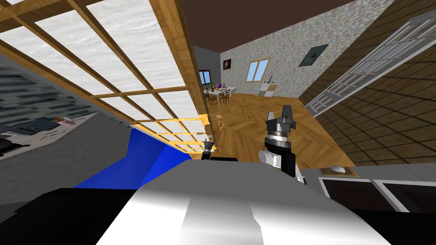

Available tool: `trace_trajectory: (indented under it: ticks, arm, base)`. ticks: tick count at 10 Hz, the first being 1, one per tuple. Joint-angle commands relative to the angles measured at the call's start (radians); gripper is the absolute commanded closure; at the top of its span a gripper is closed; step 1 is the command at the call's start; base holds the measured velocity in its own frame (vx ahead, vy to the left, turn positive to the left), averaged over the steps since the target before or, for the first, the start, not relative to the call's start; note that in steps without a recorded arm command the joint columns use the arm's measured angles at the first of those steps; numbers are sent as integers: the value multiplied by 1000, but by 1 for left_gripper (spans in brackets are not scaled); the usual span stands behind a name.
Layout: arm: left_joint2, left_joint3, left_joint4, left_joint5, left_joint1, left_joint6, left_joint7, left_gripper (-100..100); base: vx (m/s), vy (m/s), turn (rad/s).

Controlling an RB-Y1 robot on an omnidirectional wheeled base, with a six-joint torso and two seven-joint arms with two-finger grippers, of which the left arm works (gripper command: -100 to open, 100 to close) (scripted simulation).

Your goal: Push the door open

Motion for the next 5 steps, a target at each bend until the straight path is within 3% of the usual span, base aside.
trace_trajectory:
  ticks: [1, 2, 5]
  arm:
    - [0, 0, 0, 0, 0, 0, 0, -100]
    - [0, 0, 0, 0, 0, 0, 0, 100]
    - [0, 0, 0, 0, 0, 0, 0, 100]
  base:
    - [79, -10, 0]
    - [-10, 5, 16]
    - [-23, -1, -10]
